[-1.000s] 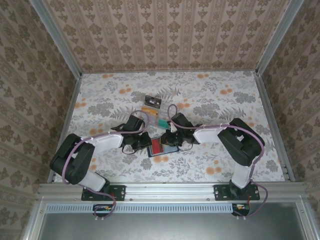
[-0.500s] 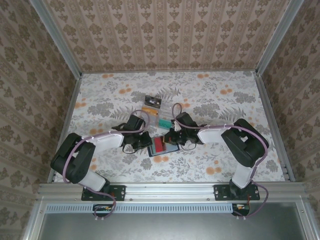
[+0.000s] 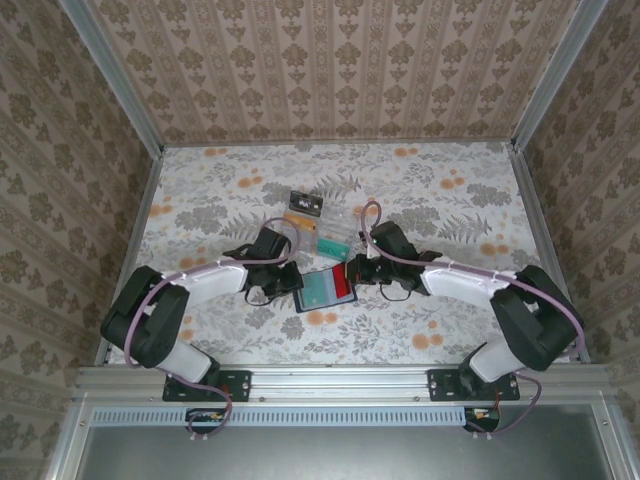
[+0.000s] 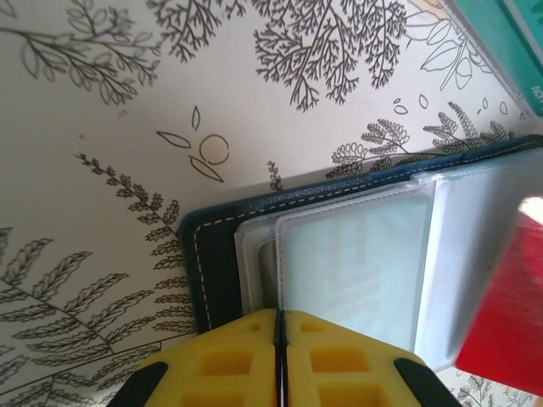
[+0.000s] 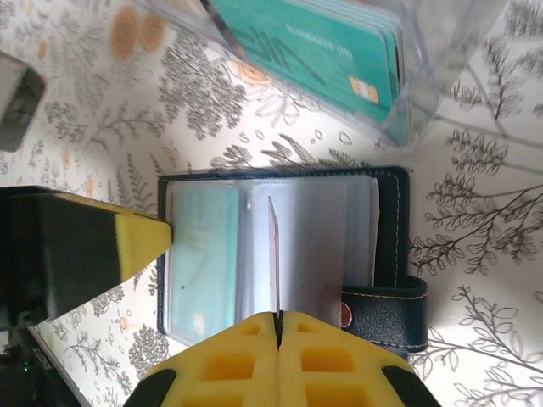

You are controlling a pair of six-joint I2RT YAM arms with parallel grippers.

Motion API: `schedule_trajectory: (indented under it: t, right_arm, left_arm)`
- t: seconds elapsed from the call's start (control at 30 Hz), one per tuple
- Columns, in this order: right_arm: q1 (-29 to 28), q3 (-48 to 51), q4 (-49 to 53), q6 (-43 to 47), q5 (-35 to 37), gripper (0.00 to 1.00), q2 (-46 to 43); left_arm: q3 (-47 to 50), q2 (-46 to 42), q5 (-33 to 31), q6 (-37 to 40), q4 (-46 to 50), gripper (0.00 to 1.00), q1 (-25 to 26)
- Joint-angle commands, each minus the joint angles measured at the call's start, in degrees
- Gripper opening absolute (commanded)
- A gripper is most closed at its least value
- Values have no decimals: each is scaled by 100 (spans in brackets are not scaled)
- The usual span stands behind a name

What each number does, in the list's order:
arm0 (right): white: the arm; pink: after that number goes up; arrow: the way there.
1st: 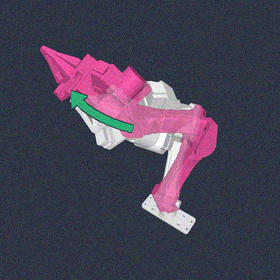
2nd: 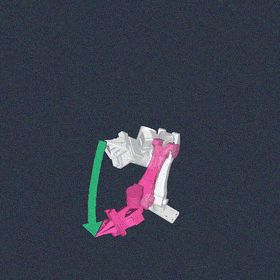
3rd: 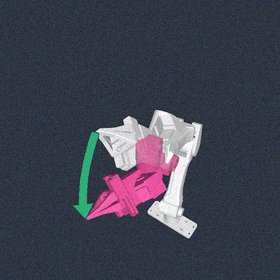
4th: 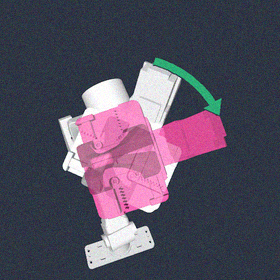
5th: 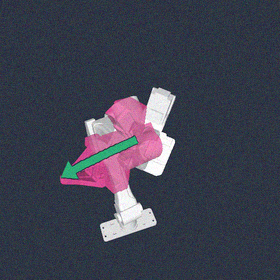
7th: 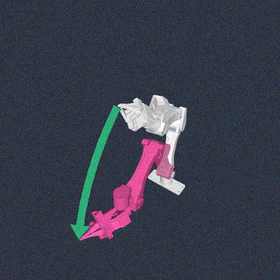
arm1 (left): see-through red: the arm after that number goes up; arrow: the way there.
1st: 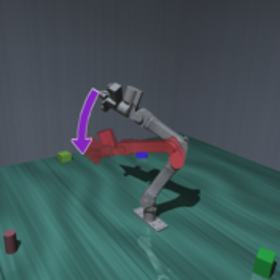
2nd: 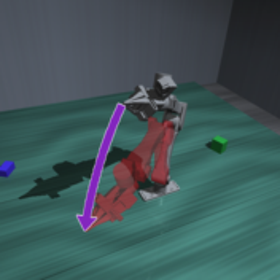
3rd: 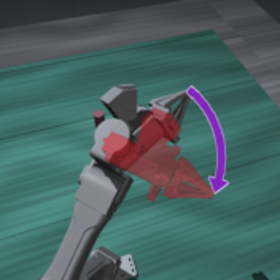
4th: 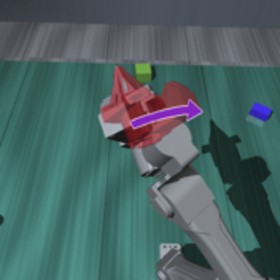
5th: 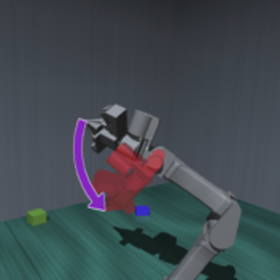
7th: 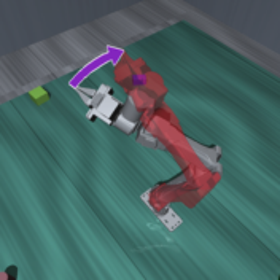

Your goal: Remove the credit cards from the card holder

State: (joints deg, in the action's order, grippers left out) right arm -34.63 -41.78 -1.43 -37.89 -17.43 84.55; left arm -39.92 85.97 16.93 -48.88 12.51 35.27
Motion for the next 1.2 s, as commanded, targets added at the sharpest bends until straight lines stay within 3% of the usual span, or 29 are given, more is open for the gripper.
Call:
schedule_trajectory:
  t: [0.0,0.17,0.33,0.5,0.67,0.87,1.0,1.1,1.17]
  right_arm:
    - [34,40,160,518,251,1,-446]
    - [135,-113,105,780,-22,0,-871]
    - [285,-344,-215,765,-761,0,-866]
    - [460,-657,-429,616,-1585,0,-712]
    - [647,-927,-983,40,-2488,0,-364]
    - [835,-1139,-1648,-683,-3094,0,-48]
    - [894,-1209,-1959,-1000,-3246,0,80]
    - [949,-1208,-2232,-1225,-3301,1,115]
    - [982,-1223,-2346,-1334,-3319,1,140]
  left_arm:
    - [-214,-309,-143,206,313,11,-2]
    - [-435,-638,-30,253,455,22,-154]
    - [-603,-1102,208,355,604,45,-492]
    - [-542,-1645,972,264,-29,65,-738]
    - [-452,-1714,1784,-30,-1143,75,-736]
    - [-460,-1513,2393,-300,-2250,75,-730]
    - [-562,-1310,2559,-350,-2540,69,-707]
    - [-623,-1174,2633,-389,-2688,59,-713]
    - [-615,-1096,2743,-490,-2996,45,-714]
